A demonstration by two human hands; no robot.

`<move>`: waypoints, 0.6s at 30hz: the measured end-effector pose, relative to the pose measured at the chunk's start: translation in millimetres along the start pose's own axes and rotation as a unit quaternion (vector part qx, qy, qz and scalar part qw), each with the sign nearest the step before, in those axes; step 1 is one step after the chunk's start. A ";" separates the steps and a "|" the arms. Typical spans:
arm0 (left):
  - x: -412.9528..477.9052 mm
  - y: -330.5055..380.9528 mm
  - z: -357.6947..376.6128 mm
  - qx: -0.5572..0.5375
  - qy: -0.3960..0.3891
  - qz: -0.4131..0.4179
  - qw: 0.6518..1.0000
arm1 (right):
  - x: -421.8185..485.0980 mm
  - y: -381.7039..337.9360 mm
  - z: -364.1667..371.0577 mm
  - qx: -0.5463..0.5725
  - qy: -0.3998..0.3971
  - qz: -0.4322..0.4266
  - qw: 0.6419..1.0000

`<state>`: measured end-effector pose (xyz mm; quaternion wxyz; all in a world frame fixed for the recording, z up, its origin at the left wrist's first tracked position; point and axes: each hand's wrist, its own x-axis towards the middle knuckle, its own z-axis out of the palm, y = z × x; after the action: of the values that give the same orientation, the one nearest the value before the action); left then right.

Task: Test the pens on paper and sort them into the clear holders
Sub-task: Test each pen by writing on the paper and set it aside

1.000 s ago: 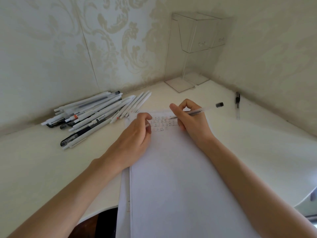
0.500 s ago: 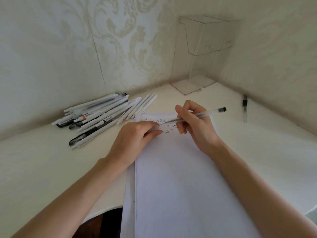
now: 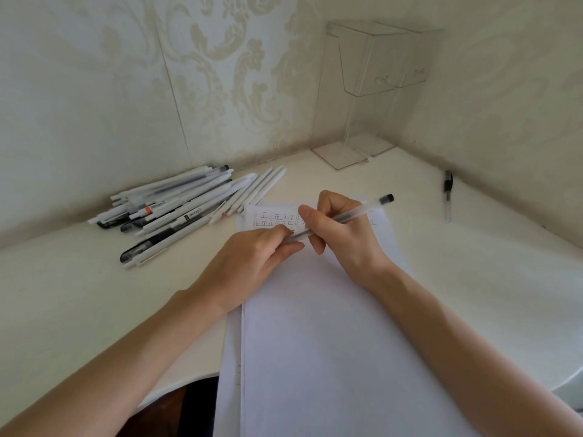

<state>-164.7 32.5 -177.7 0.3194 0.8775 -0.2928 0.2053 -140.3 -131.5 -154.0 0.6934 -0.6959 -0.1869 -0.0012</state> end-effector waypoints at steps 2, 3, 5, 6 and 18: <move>-1.1 0.4 -1.6 -0.017 -0.001 0.005 1.000 | -1.9 -0.8 3.1 -0.007 -0.006 -0.006 1.000; -1.2 0.5 -2.2 -0.032 -0.003 0.000 0.999 | -2.9 -0.7 4.6 -0.010 -0.010 -0.009 1.000; -0.7 2.5 -4.1 -0.068 -0.003 -0.017 0.998 | -3.6 -1.2 6.1 -0.011 -0.021 -0.014 1.000; 0.2 3.5 -4.9 -0.086 -0.003 -0.025 0.996 | -2.5 -2.0 6.4 -0.011 -0.028 -0.016 0.999; 2.2 -59.8 -53.5 0.251 0.267 -0.237 0.900 | 7.4 1.7 -15.8 -0.128 0.073 0.025 0.989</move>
<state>-133.8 105.4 -164.8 0.1939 0.8844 0.0808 0.4168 -128.9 -144.7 -153.1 0.6100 -0.7816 -0.1167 -0.0587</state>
